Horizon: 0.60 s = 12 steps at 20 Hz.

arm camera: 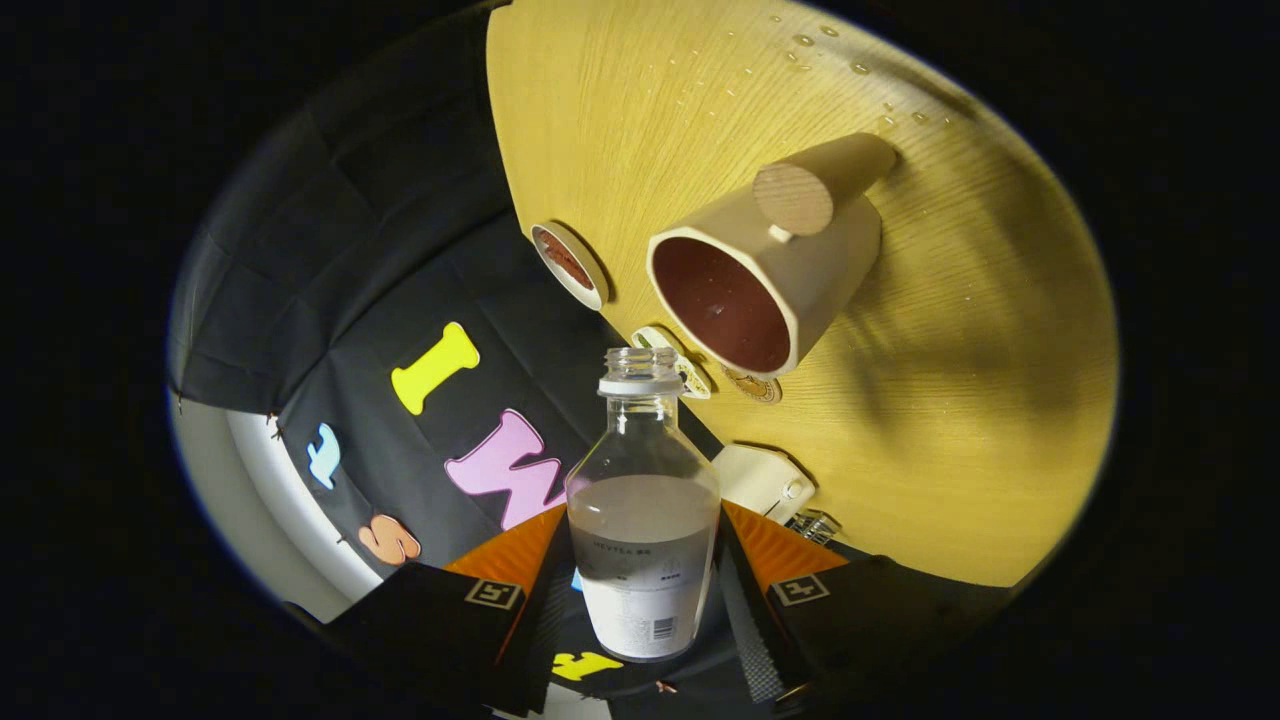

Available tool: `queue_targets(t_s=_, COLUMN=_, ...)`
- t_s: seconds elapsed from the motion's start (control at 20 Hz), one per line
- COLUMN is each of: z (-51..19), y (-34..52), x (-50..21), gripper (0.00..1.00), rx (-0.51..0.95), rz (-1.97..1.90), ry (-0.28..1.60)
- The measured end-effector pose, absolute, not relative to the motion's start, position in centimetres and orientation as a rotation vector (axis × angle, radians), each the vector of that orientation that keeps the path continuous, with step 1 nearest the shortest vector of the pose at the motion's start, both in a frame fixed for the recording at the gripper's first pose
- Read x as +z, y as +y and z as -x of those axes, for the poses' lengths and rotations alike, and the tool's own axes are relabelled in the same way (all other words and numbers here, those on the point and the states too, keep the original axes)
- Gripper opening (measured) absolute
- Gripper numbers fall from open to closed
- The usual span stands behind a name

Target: Take the bottle from table, then pour the juice into the cup, finally place the bottle on the coaster

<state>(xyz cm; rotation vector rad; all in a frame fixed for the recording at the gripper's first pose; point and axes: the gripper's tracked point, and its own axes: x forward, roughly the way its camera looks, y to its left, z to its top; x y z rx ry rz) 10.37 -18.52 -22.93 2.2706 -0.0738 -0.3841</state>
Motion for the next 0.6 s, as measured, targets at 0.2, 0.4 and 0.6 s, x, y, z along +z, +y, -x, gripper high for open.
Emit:
queue_targets(t_s=0.2, z=-10.5, y=-16.8, x=-21.9, gripper=0.75, rx=-0.372, rz=-1.997, ry=-0.039)
queue_targets(t_s=0.4, z=-10.0, y=-16.0, x=-20.8, gripper=0.75, rx=-0.367, rz=-1.664, ry=-0.009)
queue_targets(t_s=0.6, z=-9.8, y=-16.8, x=-18.7, gripper=0.75, rx=-0.406, rz=-1.32, ry=-0.035)
